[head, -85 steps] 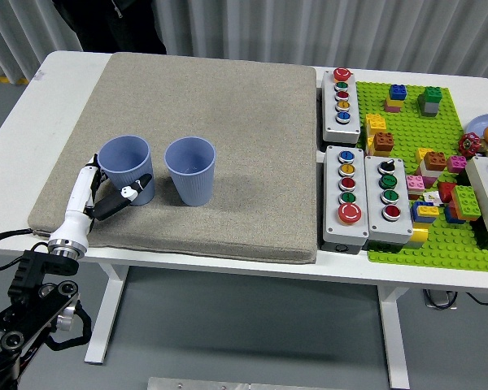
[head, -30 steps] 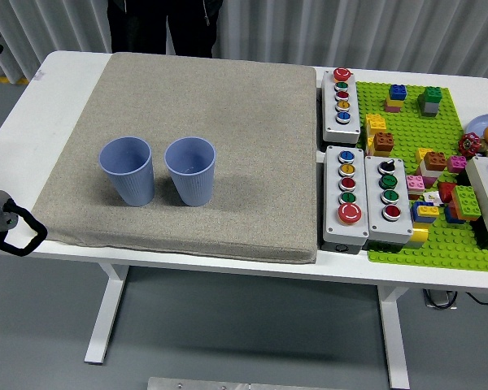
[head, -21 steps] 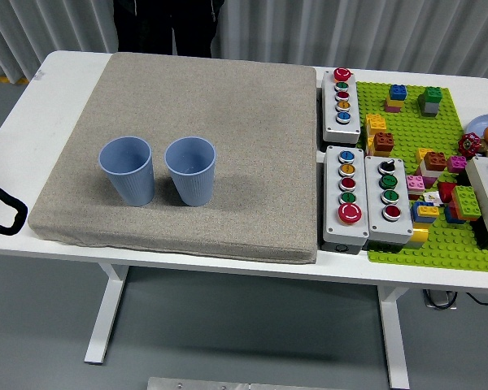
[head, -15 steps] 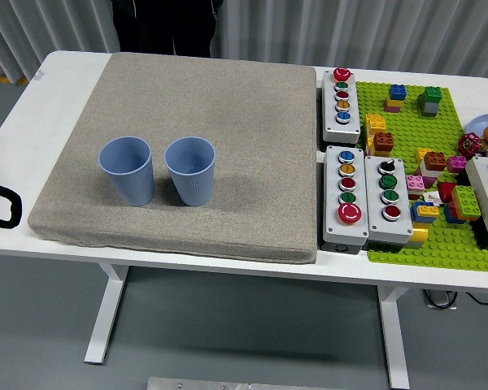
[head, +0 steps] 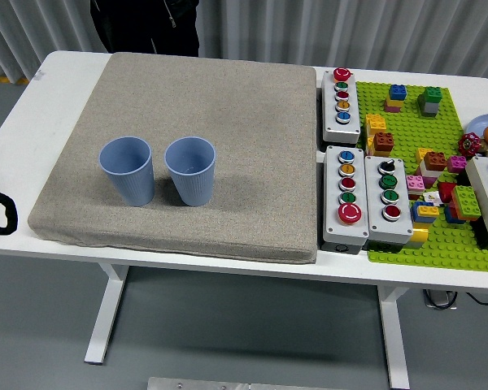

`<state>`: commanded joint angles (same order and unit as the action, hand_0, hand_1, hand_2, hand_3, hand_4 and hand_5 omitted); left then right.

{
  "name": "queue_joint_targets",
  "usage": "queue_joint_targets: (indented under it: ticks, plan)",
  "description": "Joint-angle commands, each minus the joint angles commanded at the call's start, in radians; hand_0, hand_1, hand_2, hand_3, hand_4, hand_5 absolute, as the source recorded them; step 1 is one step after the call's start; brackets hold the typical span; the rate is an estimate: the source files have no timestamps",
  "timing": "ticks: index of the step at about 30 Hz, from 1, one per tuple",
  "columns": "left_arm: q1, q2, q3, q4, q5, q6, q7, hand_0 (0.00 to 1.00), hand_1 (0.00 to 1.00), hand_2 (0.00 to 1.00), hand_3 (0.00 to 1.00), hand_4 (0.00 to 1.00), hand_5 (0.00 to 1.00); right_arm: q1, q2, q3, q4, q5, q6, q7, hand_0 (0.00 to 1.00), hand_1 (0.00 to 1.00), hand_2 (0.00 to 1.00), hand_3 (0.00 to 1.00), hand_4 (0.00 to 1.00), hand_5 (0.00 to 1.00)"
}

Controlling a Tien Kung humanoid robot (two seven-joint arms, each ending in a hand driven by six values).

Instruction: Pick cup pour cup place

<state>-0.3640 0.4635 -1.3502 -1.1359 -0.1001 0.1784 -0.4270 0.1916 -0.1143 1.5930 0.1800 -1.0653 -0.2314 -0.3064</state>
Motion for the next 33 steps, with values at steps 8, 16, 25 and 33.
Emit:
queue_joint_targets:
  ticks: [8,16,25,33]
  plan:
    - [0.01,-0.013,-0.012,-0.002,0.024,0.003,0.002,0.808,0.796,0.889,0.89,0.753,0.998,0.002,0.001,-0.005,0.0,0.007,-0.003,0.001,0.706,0.633,0.584,0.571,0.002,0.07]
    - [-0.011,-0.015,-0.003,-0.009,0.034,0.007,0.006,0.809,0.797,0.889,0.89,0.751,0.998,0.006,0.005,0.002,0.0,0.021,-0.004,0.005,0.705,0.633,0.584,0.571,0.002,0.073]
    - [-0.015,-0.021,-0.006,-0.013,0.043,0.007,0.009,0.81,0.797,0.889,0.891,0.75,0.998,0.008,0.005,0.0,0.0,0.042,-0.002,0.01,0.705,0.633,0.585,0.573,0.002,0.074]
    - [-0.019,-0.015,-0.007,-0.02,0.049,0.011,0.01,0.809,0.796,0.885,0.888,0.75,0.998,0.014,0.007,-0.014,0.0,0.078,-0.01,0.013,0.705,0.633,0.584,0.572,0.002,0.081]
